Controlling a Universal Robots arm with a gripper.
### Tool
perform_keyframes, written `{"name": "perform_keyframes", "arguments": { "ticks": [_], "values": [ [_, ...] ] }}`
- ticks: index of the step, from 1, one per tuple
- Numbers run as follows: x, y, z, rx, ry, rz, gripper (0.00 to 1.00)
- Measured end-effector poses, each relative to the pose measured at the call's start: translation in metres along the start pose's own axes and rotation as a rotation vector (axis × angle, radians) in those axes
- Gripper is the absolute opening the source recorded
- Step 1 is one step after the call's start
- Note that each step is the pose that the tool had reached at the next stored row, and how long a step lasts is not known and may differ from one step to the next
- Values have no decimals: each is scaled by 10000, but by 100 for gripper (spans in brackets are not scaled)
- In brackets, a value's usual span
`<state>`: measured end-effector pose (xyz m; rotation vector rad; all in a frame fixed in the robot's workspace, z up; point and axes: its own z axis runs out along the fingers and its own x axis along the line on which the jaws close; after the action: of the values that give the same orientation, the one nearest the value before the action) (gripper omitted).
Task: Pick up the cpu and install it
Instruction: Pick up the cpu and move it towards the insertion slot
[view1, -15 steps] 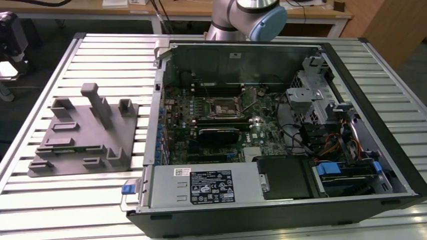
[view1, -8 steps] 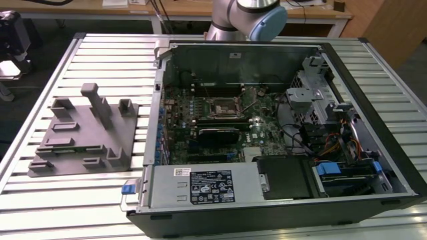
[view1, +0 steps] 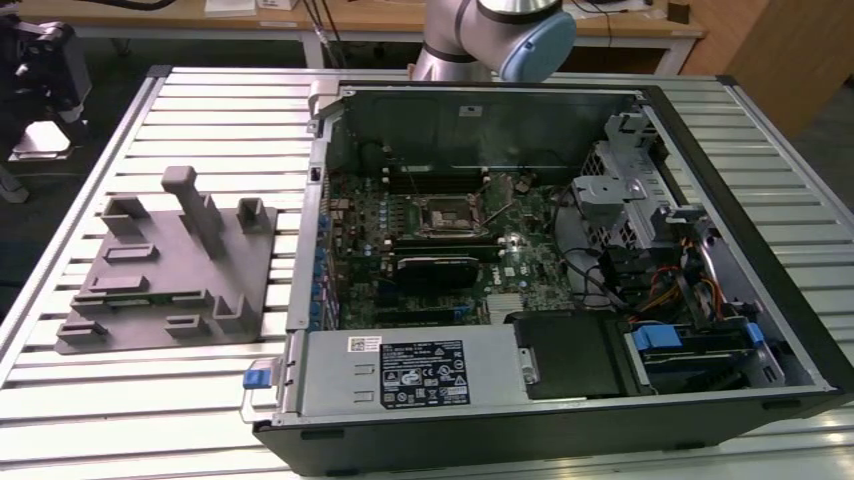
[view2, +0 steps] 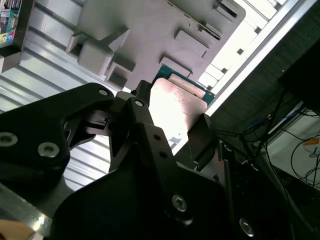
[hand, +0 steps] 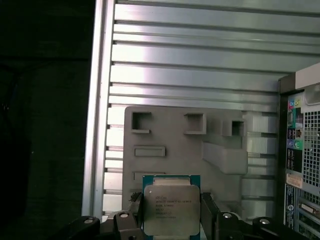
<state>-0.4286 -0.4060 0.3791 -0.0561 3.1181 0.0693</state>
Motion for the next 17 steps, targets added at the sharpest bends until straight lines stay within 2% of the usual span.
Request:
{"name": "perform_keyframes", "arguments": {
  "ticks": [17],
  "values": [
    [-255, -9, 6, -1, 0, 0, 54]
  ]
}}
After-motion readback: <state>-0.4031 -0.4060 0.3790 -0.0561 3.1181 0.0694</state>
